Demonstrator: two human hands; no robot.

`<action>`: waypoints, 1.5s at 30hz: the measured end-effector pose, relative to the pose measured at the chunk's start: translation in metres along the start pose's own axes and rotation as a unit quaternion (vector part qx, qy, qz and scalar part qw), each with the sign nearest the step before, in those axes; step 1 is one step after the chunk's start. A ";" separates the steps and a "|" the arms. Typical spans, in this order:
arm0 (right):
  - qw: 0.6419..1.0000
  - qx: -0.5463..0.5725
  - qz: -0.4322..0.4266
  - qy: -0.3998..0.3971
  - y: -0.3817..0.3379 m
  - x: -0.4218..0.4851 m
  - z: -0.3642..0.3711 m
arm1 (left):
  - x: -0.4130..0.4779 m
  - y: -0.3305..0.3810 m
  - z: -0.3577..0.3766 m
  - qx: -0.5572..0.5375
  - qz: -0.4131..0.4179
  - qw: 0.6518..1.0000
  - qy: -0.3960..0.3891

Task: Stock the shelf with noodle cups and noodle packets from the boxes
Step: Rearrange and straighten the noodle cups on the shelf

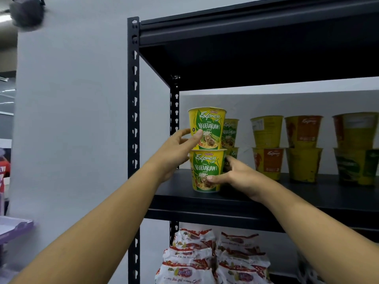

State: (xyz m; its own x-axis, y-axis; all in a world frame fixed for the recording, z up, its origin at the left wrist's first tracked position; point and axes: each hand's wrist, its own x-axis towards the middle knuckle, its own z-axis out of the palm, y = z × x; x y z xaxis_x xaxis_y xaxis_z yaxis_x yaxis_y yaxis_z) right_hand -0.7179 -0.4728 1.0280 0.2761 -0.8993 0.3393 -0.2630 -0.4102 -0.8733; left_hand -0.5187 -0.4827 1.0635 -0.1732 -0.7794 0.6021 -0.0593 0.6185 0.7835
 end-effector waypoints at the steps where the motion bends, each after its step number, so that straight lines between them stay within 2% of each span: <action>1: 1.000 -0.001 0.000 0.004 0.000 -0.001 0.001 | 0.003 0.005 0.002 0.004 0.000 1.000 -0.003; 13: 1.000 -0.012 -0.012 0.020 -0.002 -0.005 0.002 | 0.013 0.009 0.002 0.008 -0.039 0.999 -0.015; 35: 1.000 0.008 -0.010 0.020 -0.002 -0.004 0.001 | 0.009 0.003 0.004 0.012 -0.030 0.999 -0.014; 45: 0.999 -0.022 -0.010 0.029 -0.001 -0.003 0.001 | 0.008 -0.003 0.005 0.003 -0.024 1.000 -0.017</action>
State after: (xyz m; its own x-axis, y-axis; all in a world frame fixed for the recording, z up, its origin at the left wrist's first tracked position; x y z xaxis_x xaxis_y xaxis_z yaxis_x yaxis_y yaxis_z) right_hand -0.7177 -0.4694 1.0275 0.2271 -0.8976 0.3778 -0.2991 -0.4335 -0.8501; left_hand -0.5252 -0.4902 1.0657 -0.2026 -0.8045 0.5583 -0.0740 0.5811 0.8105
